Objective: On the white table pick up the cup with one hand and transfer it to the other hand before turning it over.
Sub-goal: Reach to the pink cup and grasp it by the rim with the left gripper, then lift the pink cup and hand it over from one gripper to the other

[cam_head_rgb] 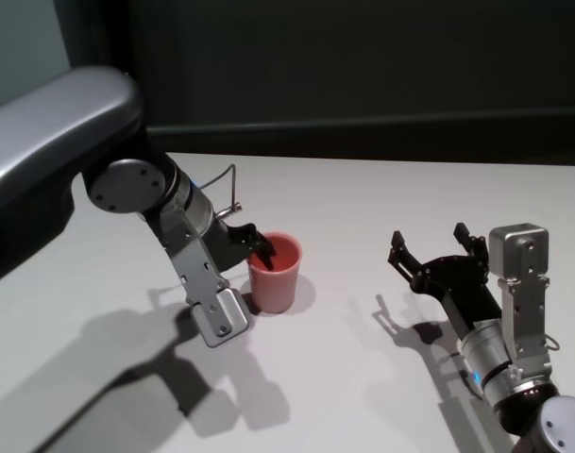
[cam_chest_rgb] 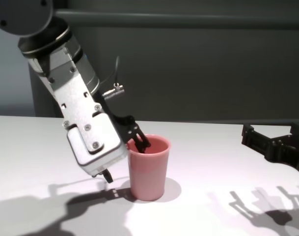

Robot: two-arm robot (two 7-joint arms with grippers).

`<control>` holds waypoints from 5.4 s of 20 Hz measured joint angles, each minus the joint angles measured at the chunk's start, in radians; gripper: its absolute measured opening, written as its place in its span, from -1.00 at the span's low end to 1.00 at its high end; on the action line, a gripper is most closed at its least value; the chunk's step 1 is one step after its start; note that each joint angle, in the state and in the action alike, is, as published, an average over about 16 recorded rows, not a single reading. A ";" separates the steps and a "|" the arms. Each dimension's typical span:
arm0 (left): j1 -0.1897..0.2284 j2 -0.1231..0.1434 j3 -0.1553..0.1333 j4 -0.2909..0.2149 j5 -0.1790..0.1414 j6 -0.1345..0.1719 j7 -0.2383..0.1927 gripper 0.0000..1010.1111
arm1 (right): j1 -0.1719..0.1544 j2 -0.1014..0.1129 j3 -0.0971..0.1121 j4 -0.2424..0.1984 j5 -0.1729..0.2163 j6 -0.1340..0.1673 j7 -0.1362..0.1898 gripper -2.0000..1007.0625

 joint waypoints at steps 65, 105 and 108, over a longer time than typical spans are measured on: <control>0.004 0.035 -0.010 0.052 -0.192 -0.105 0.095 -0.91 | 0.000 0.000 0.000 0.000 0.000 0.000 0.000 0.99; 0.133 0.071 -0.213 0.155 -0.768 -0.106 0.122 -0.91 | 0.000 0.000 0.000 0.000 0.000 0.000 0.000 0.99; 0.134 0.067 -0.223 0.155 -0.791 -0.096 0.106 -0.91 | 0.000 0.000 0.000 0.000 0.000 0.000 0.000 0.99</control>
